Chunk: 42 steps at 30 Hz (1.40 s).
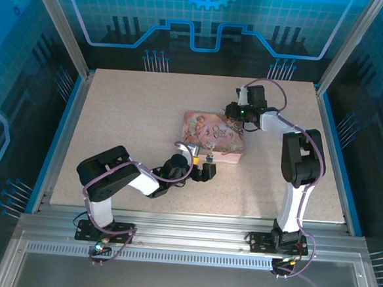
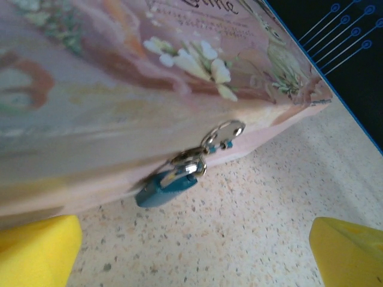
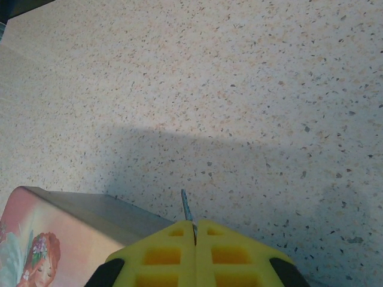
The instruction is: Unlock the padlock with the key
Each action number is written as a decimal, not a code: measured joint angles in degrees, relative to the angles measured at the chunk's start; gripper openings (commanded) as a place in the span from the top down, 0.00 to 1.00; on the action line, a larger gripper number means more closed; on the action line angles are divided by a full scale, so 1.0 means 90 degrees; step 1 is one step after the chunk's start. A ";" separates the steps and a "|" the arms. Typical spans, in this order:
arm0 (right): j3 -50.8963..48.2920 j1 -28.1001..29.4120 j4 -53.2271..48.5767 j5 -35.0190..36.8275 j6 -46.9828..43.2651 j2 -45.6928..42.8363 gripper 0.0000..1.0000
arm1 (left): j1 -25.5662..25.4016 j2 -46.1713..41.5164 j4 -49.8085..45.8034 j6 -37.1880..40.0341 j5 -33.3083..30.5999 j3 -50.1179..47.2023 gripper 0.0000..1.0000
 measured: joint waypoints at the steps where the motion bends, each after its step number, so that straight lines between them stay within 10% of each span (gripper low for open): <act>1: 0.0000 0.0005 0.0002 0.0002 0.0000 -0.0002 1.00 | -0.0039 0.0024 -0.0087 0.0017 -0.0100 0.0087 0.01; 42: 0.0267 0.0070 -0.0869 0.0430 -0.0335 -0.0182 1.00 | -0.0112 0.0838 0.0078 -0.0172 0.0522 0.0877 0.07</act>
